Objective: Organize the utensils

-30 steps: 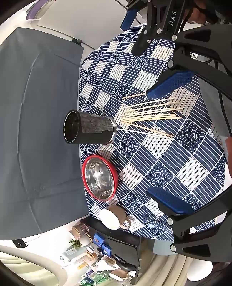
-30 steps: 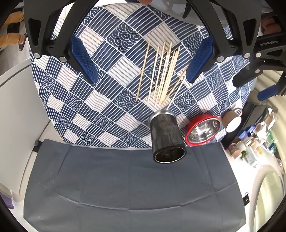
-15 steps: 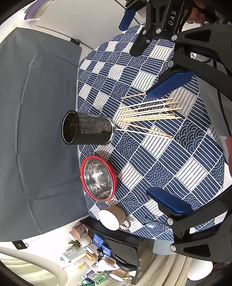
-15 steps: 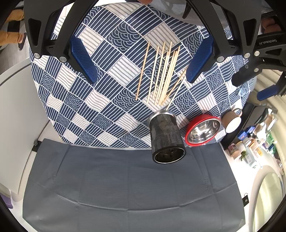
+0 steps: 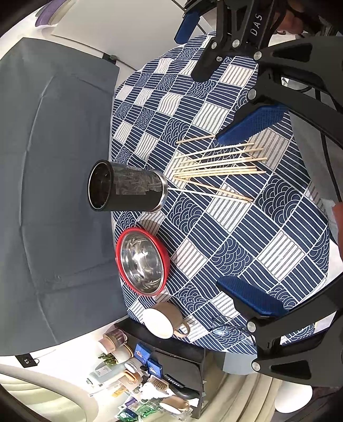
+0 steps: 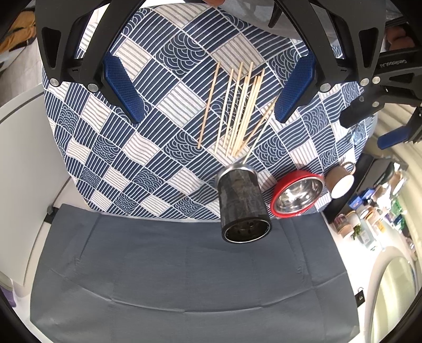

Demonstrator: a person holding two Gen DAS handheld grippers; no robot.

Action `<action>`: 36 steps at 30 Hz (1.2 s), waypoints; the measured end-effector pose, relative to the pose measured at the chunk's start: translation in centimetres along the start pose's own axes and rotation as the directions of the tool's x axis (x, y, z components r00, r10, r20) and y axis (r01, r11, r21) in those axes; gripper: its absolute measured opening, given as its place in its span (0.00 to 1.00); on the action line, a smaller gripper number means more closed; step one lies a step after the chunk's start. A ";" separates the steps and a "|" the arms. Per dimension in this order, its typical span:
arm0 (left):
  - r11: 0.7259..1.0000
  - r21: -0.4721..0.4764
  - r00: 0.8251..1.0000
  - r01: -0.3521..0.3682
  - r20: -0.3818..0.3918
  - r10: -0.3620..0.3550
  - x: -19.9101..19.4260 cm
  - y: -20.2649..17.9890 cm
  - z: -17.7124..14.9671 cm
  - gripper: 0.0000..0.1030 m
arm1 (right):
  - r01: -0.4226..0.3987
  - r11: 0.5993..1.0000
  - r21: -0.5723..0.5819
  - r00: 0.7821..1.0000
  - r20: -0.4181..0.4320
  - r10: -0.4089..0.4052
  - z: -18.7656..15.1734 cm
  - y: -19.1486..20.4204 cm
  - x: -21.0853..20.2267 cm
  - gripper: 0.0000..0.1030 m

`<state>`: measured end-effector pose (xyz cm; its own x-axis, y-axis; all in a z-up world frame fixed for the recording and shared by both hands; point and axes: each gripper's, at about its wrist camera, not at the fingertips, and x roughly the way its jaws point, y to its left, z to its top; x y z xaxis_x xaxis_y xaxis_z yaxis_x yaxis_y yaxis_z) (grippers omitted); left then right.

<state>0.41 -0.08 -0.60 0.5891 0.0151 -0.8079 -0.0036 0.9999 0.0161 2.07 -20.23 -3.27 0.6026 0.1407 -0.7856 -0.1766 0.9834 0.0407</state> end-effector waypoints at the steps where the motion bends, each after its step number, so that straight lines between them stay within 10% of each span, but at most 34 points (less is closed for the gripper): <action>1: 1.000 0.000 1.000 0.001 -0.001 -0.001 0.0 0.0 0.0 0.94 | -0.001 1.000 -0.001 1.000 0.000 0.001 0.0 0.0 0.0 0.92; 36: 1.000 0.010 1.000 0.003 -0.015 -0.002 0.3 -0.3 -0.1 0.94 | 0.001 1.000 0.007 1.000 -0.016 -0.001 0.1 -0.2 0.3 0.92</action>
<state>0.56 -0.40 -0.90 0.5772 0.0127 -0.8165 0.0058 0.9998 0.0197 2.36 -20.42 -3.49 0.5902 0.1382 -0.7954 -0.1704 0.9844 0.0446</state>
